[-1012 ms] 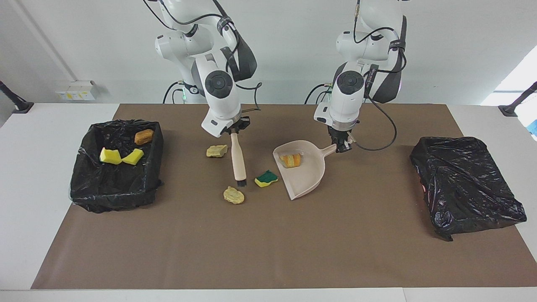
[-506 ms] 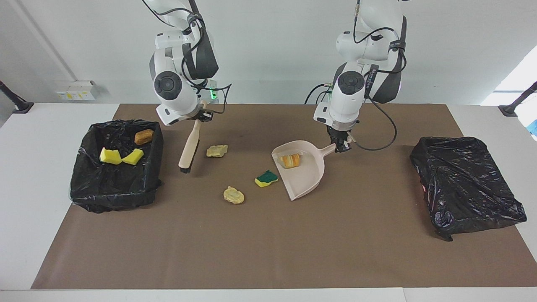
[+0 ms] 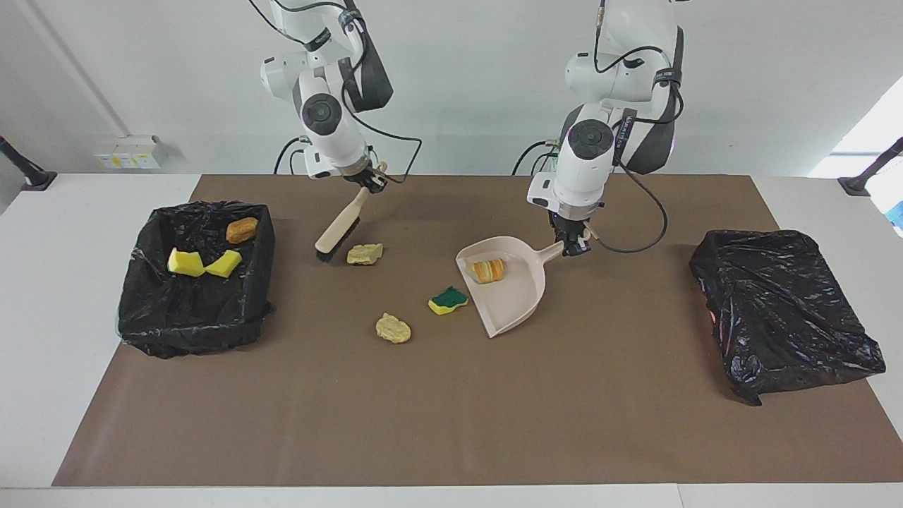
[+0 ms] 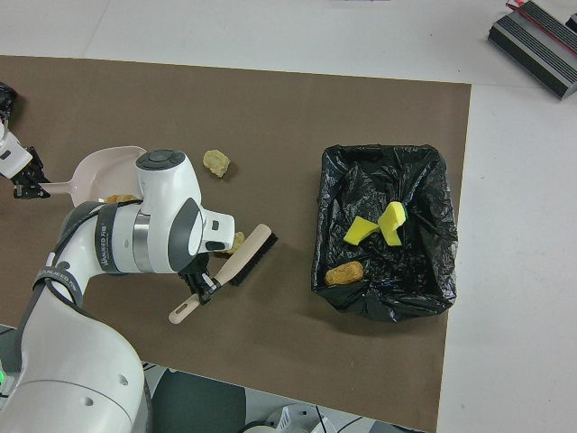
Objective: Sweep and dump trash in bin
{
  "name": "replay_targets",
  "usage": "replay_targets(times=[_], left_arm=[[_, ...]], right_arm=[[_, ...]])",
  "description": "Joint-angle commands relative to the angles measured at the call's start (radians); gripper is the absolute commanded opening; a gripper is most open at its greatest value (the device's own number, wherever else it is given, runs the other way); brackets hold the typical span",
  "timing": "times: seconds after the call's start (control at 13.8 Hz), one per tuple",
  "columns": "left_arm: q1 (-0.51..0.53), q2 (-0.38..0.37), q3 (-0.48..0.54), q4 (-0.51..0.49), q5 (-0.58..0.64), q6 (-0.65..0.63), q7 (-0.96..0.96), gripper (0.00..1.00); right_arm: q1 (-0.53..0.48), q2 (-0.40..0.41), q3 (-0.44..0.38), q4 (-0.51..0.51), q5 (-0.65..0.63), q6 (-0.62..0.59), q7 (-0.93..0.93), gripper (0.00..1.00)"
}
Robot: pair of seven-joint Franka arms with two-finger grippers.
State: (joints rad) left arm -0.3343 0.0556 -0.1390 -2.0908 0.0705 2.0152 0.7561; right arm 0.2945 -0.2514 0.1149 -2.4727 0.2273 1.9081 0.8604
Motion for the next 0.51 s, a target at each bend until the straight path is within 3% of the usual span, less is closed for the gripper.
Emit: replay_targets(times=[0.0, 0.14, 0.43], left_arm=[[-0.011, -0.028, 0.009, -0.035, -0.017, 0.028, -0.012, 0.0], [-0.011, -0.028, 0.009, -0.035, -0.017, 0.027, -0.012, 0.0], [-0.011, -0.028, 0.009, -0.035, -0.017, 0.028, -0.012, 0.0]], right_arm=[[0.061, 0.111, 0.005, 0.029, 0.018, 0.144, 0.051, 0.0], [0.092, 0.2, 0.005, 0.102, 0.02, 0.19, 0.049, 0.0], [0.126, 0.414, 0.006, 0.369, 0.0, 0.161, 0.003, 0.0]])
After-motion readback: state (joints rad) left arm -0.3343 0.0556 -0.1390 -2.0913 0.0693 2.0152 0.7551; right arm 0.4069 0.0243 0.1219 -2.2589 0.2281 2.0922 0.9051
